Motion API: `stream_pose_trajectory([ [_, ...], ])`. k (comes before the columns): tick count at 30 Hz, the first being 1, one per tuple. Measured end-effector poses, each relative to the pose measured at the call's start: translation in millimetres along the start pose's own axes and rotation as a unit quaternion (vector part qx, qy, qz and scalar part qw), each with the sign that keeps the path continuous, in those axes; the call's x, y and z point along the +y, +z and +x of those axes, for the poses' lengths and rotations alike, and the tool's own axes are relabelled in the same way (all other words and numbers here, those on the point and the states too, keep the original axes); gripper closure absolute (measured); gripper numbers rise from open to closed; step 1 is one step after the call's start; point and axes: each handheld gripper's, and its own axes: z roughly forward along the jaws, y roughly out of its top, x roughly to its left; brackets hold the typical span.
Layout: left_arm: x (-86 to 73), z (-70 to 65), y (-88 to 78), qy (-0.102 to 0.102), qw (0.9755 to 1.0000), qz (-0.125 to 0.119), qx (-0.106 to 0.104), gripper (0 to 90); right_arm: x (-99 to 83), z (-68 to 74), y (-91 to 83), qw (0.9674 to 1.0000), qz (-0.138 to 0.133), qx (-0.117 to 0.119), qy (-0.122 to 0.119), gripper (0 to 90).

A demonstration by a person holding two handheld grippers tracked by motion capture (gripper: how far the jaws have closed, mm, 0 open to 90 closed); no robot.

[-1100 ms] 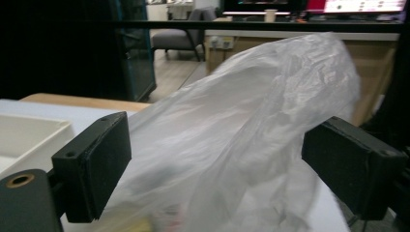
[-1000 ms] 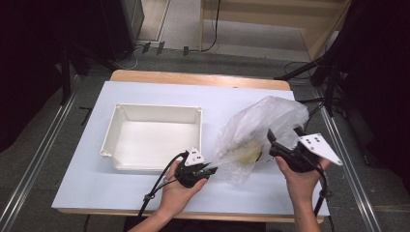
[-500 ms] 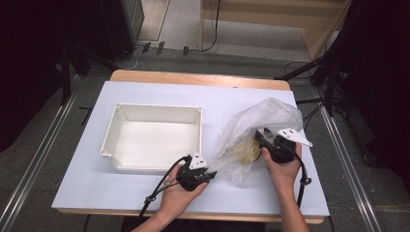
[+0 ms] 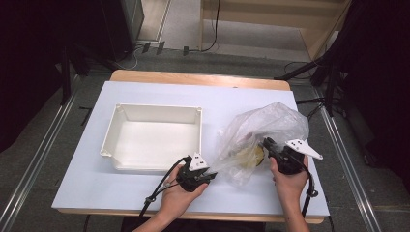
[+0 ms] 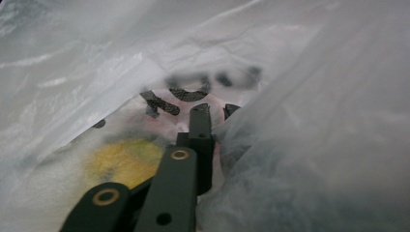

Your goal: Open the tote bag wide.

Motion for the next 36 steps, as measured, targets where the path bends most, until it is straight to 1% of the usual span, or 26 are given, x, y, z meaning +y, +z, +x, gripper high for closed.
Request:
stream_pose_trajectory([
  [1, -0.3, -1.0, -0.2, 0.003, 1.0, -0.003, 0.003, 77.0, -1.8, 1.1, -2.3, 1.0, -0.002, 0.002, -0.001, 89.5],
  [3, -0.6, -1.6, -0.8, 0.008, 0.9999, -0.004, 0.006, 77.0, -3.6, 2.8, -3.7, 0.9998, 0.013, -0.013, -0.005, 90.0],
  [5, -0.6, -1.8, -1.0, 0.009, 0.9999, -0.004, 0.007, 76.9, -8.5, 3.4, -4.6, 0.9995, 0.018, -0.024, -0.013, 90.0],
  [8, -0.6, -1.5, -0.9, 0.007, 1.0, -0.005, 0.005, 77.0, -14.2, 2.2, -1.0, 0.9984, 0.045, -0.029, -0.018, 90.0],
  [9, -0.6, -1.5, -0.9, 0.007, 1.0, -0.005, 0.005, 77.0, -14.2, 2.2, -1.0, 0.9984, 0.045, -0.029, -0.018, 90.0],
  [10, -0.6, -1.5, -1.0, 0.006, 1.0, -0.005, 0.005, 77.0, -15.6, 1.4, 0.8, 0.9981, 0.053, -0.028, -0.015, 90.0],
  [11, -0.8, -1.5, -1.1, 0.006, 1.0, -0.006, 0.004, 76.9, -21.2, -1.8, 7.9, 0.9957, 0.088, -0.028, -0.005, 90.0],
  [12, -0.8, -1.4, -1.2, 0.006, 1.0, -0.006, 0.004, 76.9, -23.7, -3.5, 11.0, 0.9948, 0.098, -0.028, -0.003, 90.0],
  [13, -0.8, -1.4, -1.2, 0.006, 1.0, -0.006, 0.004, 76.9, -23.7, -3.5, 11.0, 0.9948, 0.098, -0.028, -0.003, 90.0],
  [14, -0.8, -1.5, -1.2, 0.006, 1.0, -0.007, 0.004, 76.8, -30.0, -6.2, 16.7, 0.9919, 0.123, -0.031, 0.009, 90.0],
  [16, -0.9, -1.5, -1.3, 0.006, 1.0, -0.007, 0.004, 76.5, -31.2, -6.6, 18.0, 0.9911, 0.129, -0.033, 0.009, 90.0],
  [17, -0.9, -1.5, -1.4, 0.005, 1.0, -0.007, 0.003, 76.1, -32.9, -7.1, 19.4, 0.9893, 0.141, -0.035, 0.01, 89.6],
  [18, -1.0, -1.5, -1.4, 0.006, 1.0, -0.007, 0.003, 76.1, -32.9, -7.1, 19.4, 0.9893, 0.141, -0.035, 0.01, 89.6],
  [19, -1.0, -1.5, -1.5, 0.006, 0.9999, -0.008, 0.003, 75.4, -32.2, -6.4, 15.3, 0.9907, 0.132, -0.032, 0.01, 75.8],
  [20, -1.3, -1.8, -1.8, 0.007, 0.9999, -0.01, 0.003, 74.8, -31.4, -4.6, 10.8, 0.9924, 0.119, -0.027, 0.012, 68.2],
  [21, -1.3, -1.8, -1.8, 0.007, 0.9999, -0.01, 0.003, 74.2, -31.4, -4.6, 10.8, 0.9924, 0.119, -0.027, 0.012, 68.2],
  [22, -1.5, -1.9, -2.4, 0.01, 0.9999, -0.013, 0.001, 74.0, -29.1, 1.3, -0.7, 0.9948, 0.098, -0.026, 0.002, 64.5],
  [26, -1.9, -2.8, -2.8, 0.012, 0.9998, -0.017, 0.002, 74.5, -22.5, 13.3, -27.1, 0.9987, 0.047, -0.018, -0.007, 66.5],
  [27, -1.9, -2.8, -2.8, 0.012, 0.9998, -0.017, 0.002, 74.4, -22.5, 13.3, -27.1, 0.9987, 0.047, -0.018, -0.007, 66.5],
  [28, -2.1, -2.9, -3.2, 0.012, 0.9997, -0.019, 0.0, 74.3, -19.3, 19.6, -37.6, 0.9996, 0.019, -0.007, -0.018, 69.3],
  [30, -2.2, -2.9, -3.3, 0.011, 0.9997, -0.021, -0.002, 73.8, -17.6, 23.8, -41.2, 0.9997, 0.001, 0.002, -0.025, 69.6],
  [32, -2.2, -2.8, -3.4, 0.011, 0.9997, -0.021, -0.003, 73.5, -17.2, 27.0, -38.1, 0.9995, 0.002, 0.015, -0.027, 64.9],
  [33, -2.2, -2.7, -3.4, 0.013, 0.9997, -0.021, -0.005, 73.4, -18.4, 28.4, -31.7, 0.9993, 0.013, 0.018, -0.03, 56.3],
  [34, -2.2, -2.7, -3.4, 0.014, 0.9997, -0.02, -0.005, 73.4, -19.8, 29.2, -27.4, 0.9992, 0.016, 0.012, -0.036, 47.1],
  [35, -2.2, -2.9, -3.2, 0.014, 0.9997, -0.021, -0.005, 73.3, -22.6, 30.1, -19.8, 0.9986, 0.023, -0.009, -0.046, 38.3],
  [36, -2.2, -2.9, -3.2, 0.014, 0.9997, -0.021, -0.005, 73.3, -22.6, 30.1, -19.8, 0.9986, 0.023, -0.009, -0.046, 38.3],
])
